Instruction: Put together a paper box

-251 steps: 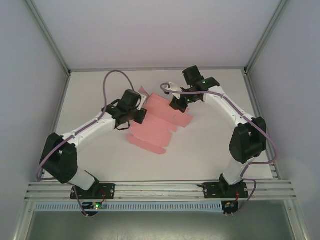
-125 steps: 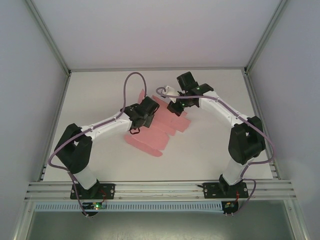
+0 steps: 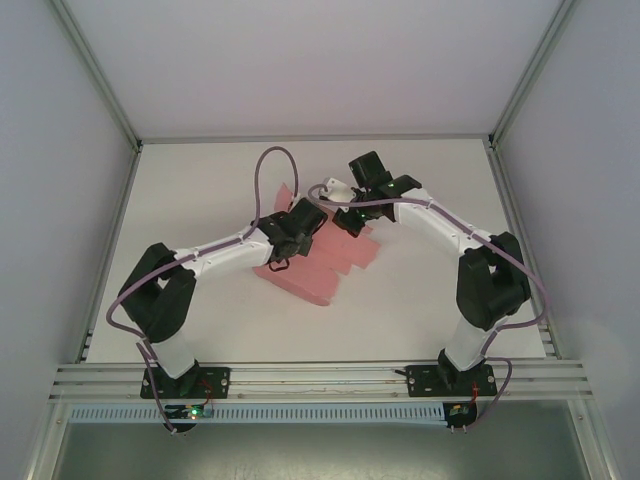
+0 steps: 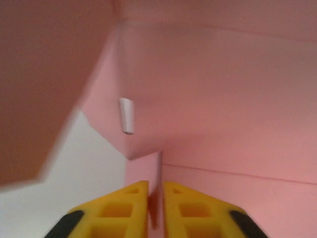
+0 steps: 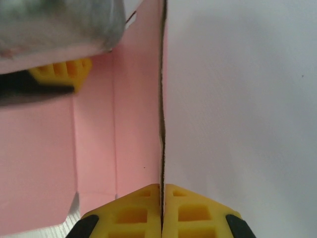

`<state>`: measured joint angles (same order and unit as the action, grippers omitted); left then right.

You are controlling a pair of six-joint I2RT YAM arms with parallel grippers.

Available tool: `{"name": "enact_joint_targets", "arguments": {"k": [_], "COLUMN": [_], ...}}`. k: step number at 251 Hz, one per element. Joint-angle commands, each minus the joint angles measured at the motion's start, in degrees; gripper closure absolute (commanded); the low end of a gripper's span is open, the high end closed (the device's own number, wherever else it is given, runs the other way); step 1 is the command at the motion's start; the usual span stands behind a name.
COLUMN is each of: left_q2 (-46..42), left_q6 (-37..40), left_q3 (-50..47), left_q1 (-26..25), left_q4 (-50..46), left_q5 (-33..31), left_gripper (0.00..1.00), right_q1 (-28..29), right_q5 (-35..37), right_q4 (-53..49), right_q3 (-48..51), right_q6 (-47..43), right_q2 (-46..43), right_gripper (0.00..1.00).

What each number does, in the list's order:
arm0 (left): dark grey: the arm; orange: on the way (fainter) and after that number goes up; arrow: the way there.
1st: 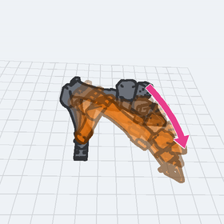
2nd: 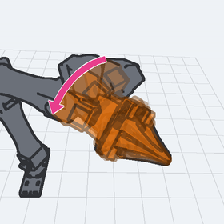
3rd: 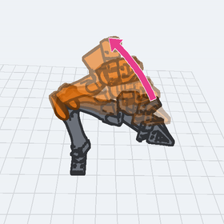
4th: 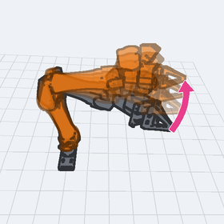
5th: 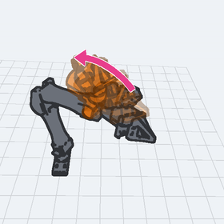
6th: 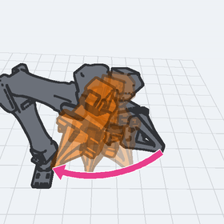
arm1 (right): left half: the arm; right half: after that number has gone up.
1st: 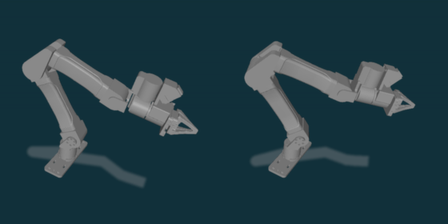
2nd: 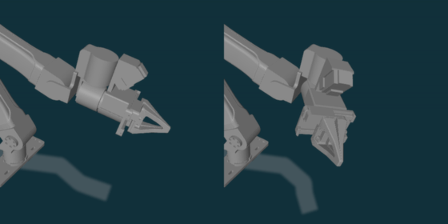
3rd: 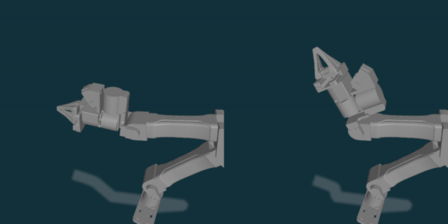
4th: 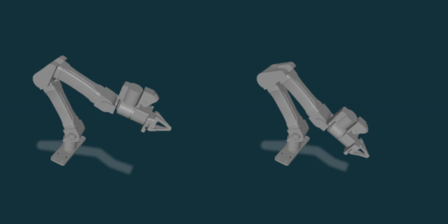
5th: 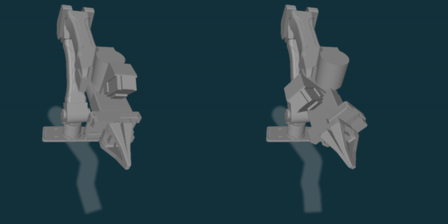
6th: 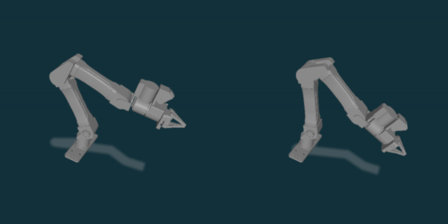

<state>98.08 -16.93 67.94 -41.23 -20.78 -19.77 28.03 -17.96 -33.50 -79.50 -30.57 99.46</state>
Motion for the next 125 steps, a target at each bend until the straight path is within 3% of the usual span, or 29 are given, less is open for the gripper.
{"name": "enact_joint_targets", "arguments": {"k": [1, 16, 33, 59, 79, 125], "left_q2": [-7.61, -11.45, -15.98, -21.93, -25.41, -28.0], "left_q6": [-1.24, 0.01, 1.9, 1.9, -0.64, -7.68], "left_q3": [-2.51, -4.76, -6.64, -8.07, -8.5, -10.42], "left_q1": [0.58, 1.25, 1.8, 3.24, 6.67, 22.07], "left_q4": [8.13, 8.69, 8.35, 5.9, 3.04, 2.09], "left_q5": [5.59, 6.4, 8.62, 7.76, 6.42, 9.43], "left_gripper": [0.67, 0.58, 0.32, 0.22, 0.01, 0.0], "right_q1": [0.6, -0.2, -0.97, -1.44, -1.53, -2.38], "right_q5": [-1.21, -1.22, -1.85, -2.61, -3.67, -7.84], "right_q4": [1.51, 1.07, 0.86, 0.56, -0.29, -1.81], "right_q3": [0.74, 0.79, 0.96, 1.59, 2.15, 2.83], "right_q6": [-3.56, -4.01, -4.85, -7.28, -10.34, -16.52], "right_q2": [-2.44, -2.67, -3.05, -3.78, -4.48, -5.68], "right_gripper": [1.0, 1.0, 1.0, 1.0, 1.0, 1.0]}}
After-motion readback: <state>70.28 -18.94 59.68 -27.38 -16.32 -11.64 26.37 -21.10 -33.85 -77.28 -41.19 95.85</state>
